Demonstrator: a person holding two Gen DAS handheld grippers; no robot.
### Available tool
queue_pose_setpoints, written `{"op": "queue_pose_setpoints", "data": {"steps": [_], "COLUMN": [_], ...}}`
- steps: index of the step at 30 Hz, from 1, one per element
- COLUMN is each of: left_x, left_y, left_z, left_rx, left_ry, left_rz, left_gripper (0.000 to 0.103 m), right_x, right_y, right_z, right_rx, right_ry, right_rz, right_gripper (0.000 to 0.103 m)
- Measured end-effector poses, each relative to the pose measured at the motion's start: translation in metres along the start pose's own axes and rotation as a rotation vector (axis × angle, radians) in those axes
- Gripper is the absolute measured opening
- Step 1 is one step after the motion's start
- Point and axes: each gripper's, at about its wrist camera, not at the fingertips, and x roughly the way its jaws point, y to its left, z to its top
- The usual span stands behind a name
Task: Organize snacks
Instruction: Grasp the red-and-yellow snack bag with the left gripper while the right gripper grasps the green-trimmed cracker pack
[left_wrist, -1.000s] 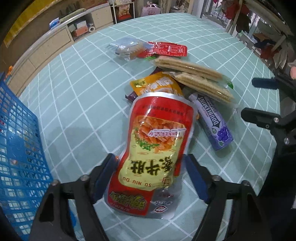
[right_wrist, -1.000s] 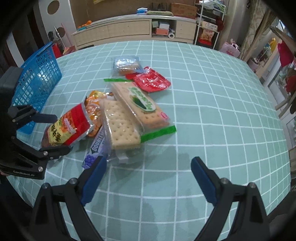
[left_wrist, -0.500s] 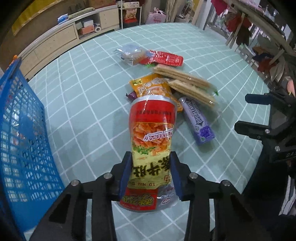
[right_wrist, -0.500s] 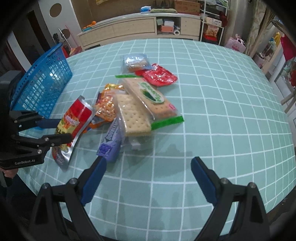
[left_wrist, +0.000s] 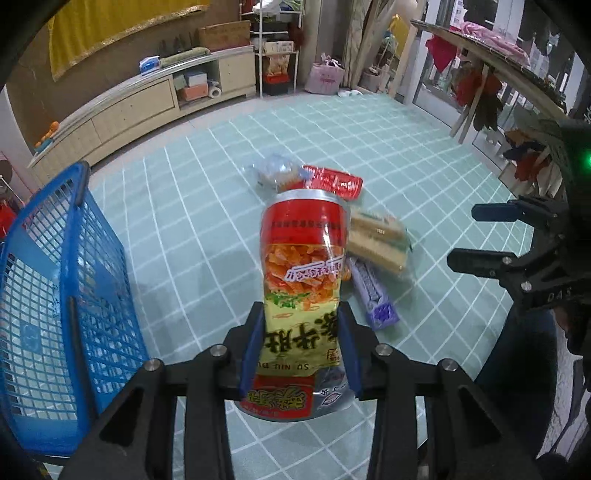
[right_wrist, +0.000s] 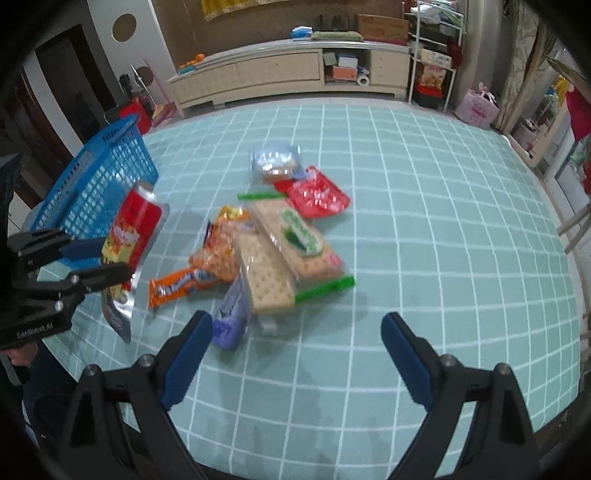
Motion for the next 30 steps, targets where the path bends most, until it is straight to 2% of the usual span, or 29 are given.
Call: {"op": "queue_pose_setpoints", "data": {"steps": [3,7,14,17,24,28,30], "left_x": [0.000,0.005,0.021,0.027,0.043,0.053,0.055], "left_y": [-0.002,-0.003,-0.005,-0.010,-0.012,-0.013,-0.014], "left_z": [0.005,0.013,0.024,0.027,0.035,0.039,0.040], "left_rx": [-0.006,-0.017,-0.020,-0.007,-0.007,-0.017,-0.014], "left_ry": [-0.005,-0.014,0.017,0.016,0.038,0.059,0.062], "left_rz": [0.015,0.015,0.042,0.067,0.080,0.087,0.089], "left_gripper": [0.036,0.036,0.036,0.036,0.036,0.036,0.036], "right_x": [0.005,0.017,0.056,0.077,0.104,0.115,0.121], "right_y": [-0.004,-0.014,-0.020,-0.027,-0.035,-0.036,-0.039], "right_z": [0.014,0.028,0.047,0.055,0.068,0.071,0.071], "right_rx": [-0.025,-0.024,-0.040,-0.021,-0.028,-0.047,-0.034], "right_ry": [0.010,0.037,0.094,0.129,0.161,0.177,0.201], "right_rz": [0.012,0.049,0.133,0.208,0.293,0.283,0.312], "right_gripper": [0.094,0.088,0.088,0.088,0.088,0.088,0.088]}}
